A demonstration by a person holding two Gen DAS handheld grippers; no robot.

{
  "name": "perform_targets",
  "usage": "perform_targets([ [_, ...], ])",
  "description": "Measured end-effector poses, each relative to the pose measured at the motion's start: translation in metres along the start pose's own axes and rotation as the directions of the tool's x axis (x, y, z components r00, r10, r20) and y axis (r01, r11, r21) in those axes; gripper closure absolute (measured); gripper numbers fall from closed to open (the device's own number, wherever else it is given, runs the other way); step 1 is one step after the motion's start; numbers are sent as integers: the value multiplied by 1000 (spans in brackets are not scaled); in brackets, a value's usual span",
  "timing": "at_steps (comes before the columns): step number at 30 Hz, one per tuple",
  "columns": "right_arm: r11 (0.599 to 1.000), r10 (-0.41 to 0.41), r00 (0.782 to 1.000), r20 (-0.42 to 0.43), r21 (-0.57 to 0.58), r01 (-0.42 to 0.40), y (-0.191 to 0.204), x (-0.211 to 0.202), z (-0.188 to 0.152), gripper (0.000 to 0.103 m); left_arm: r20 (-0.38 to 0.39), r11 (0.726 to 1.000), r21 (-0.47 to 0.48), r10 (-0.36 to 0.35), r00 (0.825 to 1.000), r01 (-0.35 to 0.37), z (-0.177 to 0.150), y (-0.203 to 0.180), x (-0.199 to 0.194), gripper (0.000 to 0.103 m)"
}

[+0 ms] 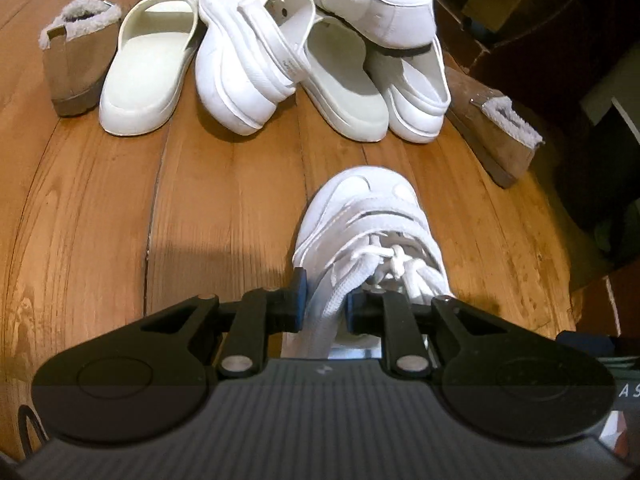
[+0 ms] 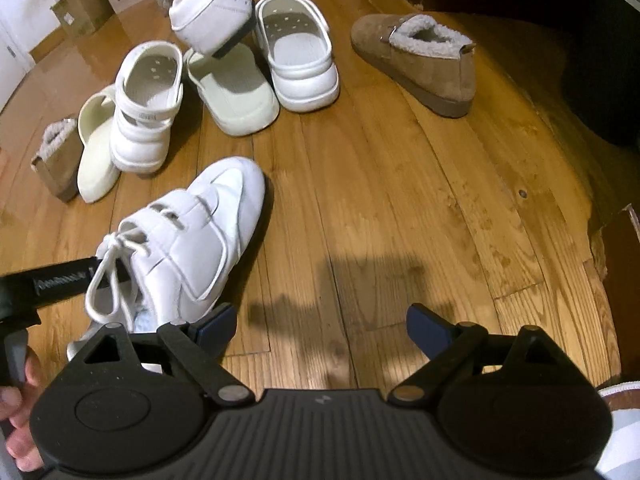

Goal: Organize scattered shoes
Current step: 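Grasp the white velcro sneaker with the left tool and pull it out, then hold the sneaker with the left tool while the right tool reaches its straps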

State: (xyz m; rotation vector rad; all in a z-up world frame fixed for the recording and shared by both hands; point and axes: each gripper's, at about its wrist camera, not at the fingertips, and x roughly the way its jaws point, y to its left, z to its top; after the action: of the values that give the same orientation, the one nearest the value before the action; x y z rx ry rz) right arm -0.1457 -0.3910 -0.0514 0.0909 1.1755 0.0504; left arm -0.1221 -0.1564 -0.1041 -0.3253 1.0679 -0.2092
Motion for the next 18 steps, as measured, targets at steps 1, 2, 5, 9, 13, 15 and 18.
perform_targets([
  [1, 1000, 3, 1000, -4, -4, -3, 2, 1, 0, 10, -27, 1000, 8, -12, 1000, 12, 3, 2, -3, 79],
  [2, 1000, 7, 1000, -6, -11, -7, 5, 3, 1, 10, -54, 1000, 16, -24, 998, 25, 5, 4, -7, 74],
  [5, 999, 13, 1000, -7, -53, -14, 16, 5, -2, 10, -135, 997, 38, -57, 989, 63, 13, 9, -16, 62],
  [9, 987, 23, 1000, 10, -157, -22, 32, -4, -5, 11, -243, 991, 63, -98, 965, 116, 23, 17, -30, 57],
  [13, 932, 0, 999, 50, -361, 18, 56, -18, -7, 11, -344, 983, 87, -123, 931, 163, 33, 23, -41, 47],
  [15, 911, 13, 998, 64, -412, 15, 61, -23, -7, 11, -405, 975, 146, -98, 909, 170, 39, 23, -39, 44],
  [18, 877, 63, 997, 40, -479, -36, 71, -30, -7, 11, -485, 962, 171, -106, 868, 213, 45, 22, -23, 39],
])
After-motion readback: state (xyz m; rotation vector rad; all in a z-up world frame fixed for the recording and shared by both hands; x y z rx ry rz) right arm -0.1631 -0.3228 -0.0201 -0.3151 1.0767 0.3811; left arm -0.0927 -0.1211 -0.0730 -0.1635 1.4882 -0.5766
